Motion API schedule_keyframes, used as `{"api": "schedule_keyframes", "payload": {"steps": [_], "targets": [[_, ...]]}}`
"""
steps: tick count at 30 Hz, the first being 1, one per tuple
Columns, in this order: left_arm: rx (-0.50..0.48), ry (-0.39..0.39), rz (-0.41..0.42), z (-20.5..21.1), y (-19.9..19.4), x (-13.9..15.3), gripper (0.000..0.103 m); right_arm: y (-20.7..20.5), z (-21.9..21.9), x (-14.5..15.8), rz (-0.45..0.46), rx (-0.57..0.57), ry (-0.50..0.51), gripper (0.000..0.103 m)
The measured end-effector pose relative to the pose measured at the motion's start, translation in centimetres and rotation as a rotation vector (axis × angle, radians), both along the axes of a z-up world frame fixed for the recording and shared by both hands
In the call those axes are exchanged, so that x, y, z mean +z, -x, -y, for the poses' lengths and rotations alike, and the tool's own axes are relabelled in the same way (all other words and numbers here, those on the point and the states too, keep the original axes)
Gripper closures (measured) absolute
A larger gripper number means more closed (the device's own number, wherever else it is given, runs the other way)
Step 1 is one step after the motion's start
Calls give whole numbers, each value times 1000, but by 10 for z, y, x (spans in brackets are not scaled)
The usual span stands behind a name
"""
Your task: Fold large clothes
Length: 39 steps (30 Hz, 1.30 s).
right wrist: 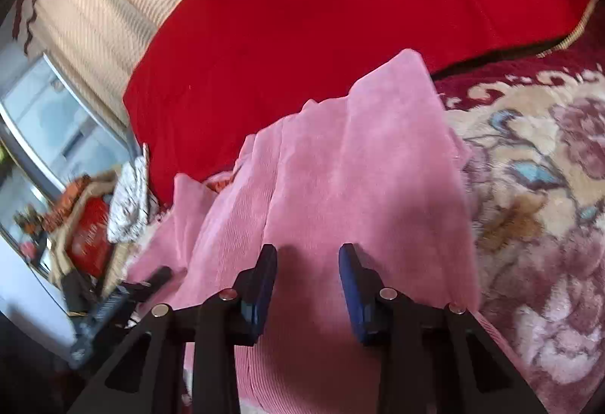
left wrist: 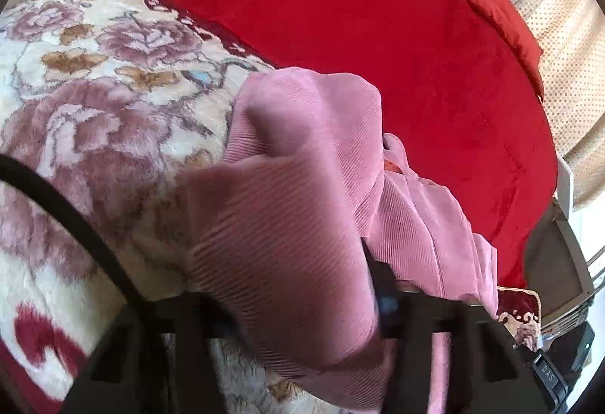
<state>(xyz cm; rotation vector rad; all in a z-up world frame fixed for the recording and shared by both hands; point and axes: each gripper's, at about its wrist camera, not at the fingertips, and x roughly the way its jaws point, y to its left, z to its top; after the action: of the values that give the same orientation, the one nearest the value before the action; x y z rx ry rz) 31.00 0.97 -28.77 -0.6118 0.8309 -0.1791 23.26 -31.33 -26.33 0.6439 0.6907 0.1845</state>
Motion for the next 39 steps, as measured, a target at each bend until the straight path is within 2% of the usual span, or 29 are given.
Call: {"api": "schedule_keyframes", "payload": {"steps": [2,3,4,6,8,10,12,14,15,16,17,20,21,22,24,25,27,30,34,36,39], "targets": [[8,27,9,-1,-2,1,62,6,8,3,11,-11,6,66],[10,6,19,1,3,4,65,7,9,2,9,-5,11,66],[9,-28,31,7,1,7,68,7,11,0,-2,5,10,66],[-21,-162,92,28,1,26,70,7,13,-5,-21,23,-4,66],[-75,-242,159,48,5,43,71,10,19,-4,-15,24,-25,66],[-163,-337,255,77,16,63,72,14,29,-3,-6,9,-71,66],[-315,-466,354,116,32,74,72,16,41,-4,1,-13,-114,66],[-498,-584,371,154,42,60,72,18,52,-7,3,-30,-146,66],[-561,-661,361,170,45,45,72,19,58,-9,3,-38,-162,66],[-574,-720,377,178,47,34,72,19,62,-11,2,-44,-172,66],[-568,-726,398,178,48,33,72,19,64,-13,-3,-46,-185,66],[-570,-501,315,147,27,40,71,20,69,-17,2,-36,-232,62],[-573,-456,301,139,22,39,71,20,70,-15,7,-28,-237,62],[-581,-446,306,136,22,38,71,20,69,-13,12,-18,-242,62],[-590,-500,350,141,30,35,71,16,64,-9,33,31,-254,61],[-593,-521,365,143,34,33,71,12,59,-3,49,62,-253,45],[-591,-554,385,148,43,33,71,7,51,4,68,87,-251,27],[-603,-555,389,148,45,32,70,-12,38,12,84,146,-287,27],[-612,-549,390,145,35,35,68,-49,5,13,38,249,-318,27],[-618,-556,397,144,37,36,67,-67,-18,9,12,308,-315,27],[-641,-553,400,136,40,41,64,-89,-47,0,-22,333,-285,30]]}}
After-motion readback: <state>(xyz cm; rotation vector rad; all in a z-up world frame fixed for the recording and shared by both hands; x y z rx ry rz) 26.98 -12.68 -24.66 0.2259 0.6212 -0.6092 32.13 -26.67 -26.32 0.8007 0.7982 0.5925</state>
